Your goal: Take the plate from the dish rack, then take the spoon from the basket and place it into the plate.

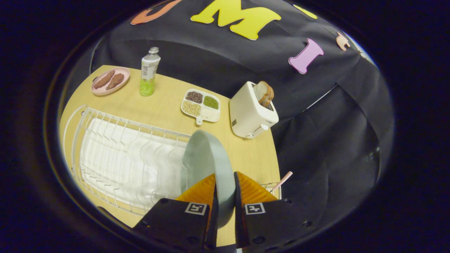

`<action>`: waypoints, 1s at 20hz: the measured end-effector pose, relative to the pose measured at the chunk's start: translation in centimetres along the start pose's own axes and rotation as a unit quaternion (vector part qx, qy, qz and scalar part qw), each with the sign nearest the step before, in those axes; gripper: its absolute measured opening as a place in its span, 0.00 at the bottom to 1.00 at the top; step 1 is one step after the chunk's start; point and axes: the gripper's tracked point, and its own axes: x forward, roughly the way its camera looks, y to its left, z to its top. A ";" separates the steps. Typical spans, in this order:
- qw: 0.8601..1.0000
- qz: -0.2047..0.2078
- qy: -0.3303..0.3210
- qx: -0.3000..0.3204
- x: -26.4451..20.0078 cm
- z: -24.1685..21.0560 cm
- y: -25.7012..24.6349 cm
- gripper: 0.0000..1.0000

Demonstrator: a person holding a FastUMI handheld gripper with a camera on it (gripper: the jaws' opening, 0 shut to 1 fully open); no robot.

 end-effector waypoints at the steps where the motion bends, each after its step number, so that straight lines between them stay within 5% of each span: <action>1: 1.000 -0.007 -0.008 0.004 -0.3 0.1 -0.2 0.25; 6: 0.998 -0.042 -0.039 0.034 -1.5 0.0 -1.9 0.25; 9: 0.996 -0.026 -0.063 0.058 -2.4 -0.3 -2.5 0.25; 20: 0.977 0.156 -0.089 0.115 -9.7 -8.6 -2.9 0.25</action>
